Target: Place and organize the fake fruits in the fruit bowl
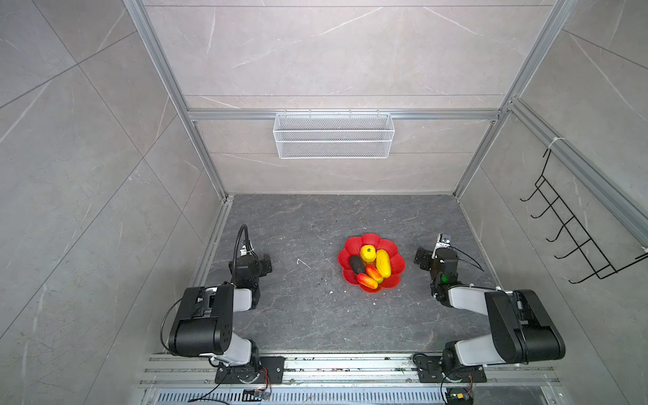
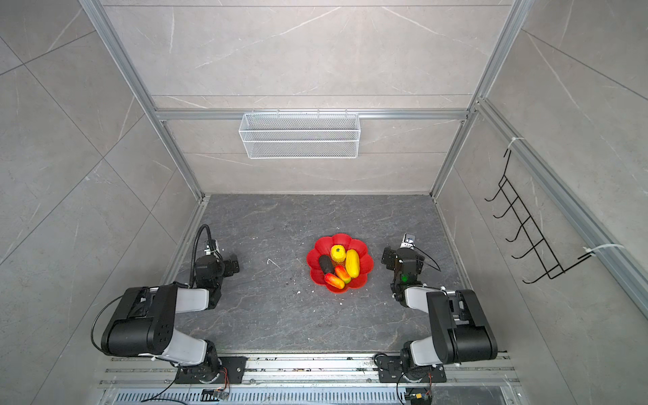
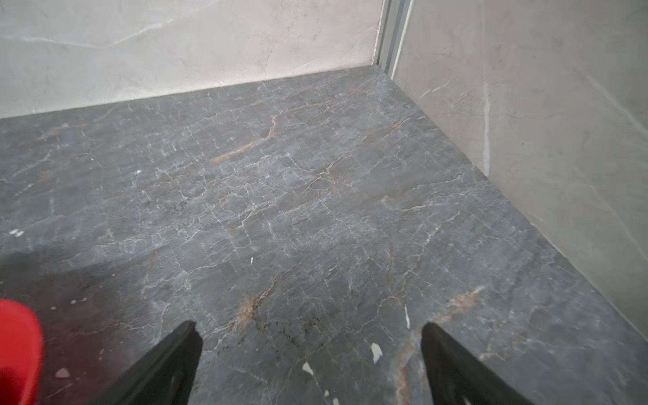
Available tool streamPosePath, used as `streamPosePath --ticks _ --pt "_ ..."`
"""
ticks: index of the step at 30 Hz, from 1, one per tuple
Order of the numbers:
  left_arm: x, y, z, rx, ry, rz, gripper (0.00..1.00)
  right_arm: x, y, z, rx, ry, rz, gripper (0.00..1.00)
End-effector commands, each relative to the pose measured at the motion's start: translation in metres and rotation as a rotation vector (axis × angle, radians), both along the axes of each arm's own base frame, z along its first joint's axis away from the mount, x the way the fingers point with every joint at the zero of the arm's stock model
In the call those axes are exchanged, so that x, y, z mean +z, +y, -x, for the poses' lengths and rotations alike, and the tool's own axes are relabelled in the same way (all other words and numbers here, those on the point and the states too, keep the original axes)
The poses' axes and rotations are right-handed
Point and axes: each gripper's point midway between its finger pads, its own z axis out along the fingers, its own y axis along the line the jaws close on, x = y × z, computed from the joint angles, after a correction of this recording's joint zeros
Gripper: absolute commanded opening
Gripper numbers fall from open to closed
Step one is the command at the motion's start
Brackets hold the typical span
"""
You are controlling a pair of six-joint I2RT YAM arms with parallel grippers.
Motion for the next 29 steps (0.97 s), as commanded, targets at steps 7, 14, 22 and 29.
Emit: streamPosePath --ticks 7,14,22,29 --pt "0.024 -0.003 -0.013 -0.029 -0.096 0.002 1.00 0.011 0.014 -0.004 0.089 -0.101 0.007 1.00" --pt "0.025 -0.003 -0.013 -0.029 -0.097 0.004 1.00 0.013 0.014 -0.005 0.091 -0.121 0.019 1.00" --pt "0.025 -0.003 -0.013 -0.030 -0.097 0.001 1.00 0.013 0.015 -0.006 0.094 -0.120 0.021 1.00" --pt "0.024 -0.003 -0.013 -0.029 -0.095 0.002 1.00 0.013 0.019 -0.007 0.119 -0.117 0.022 1.00"
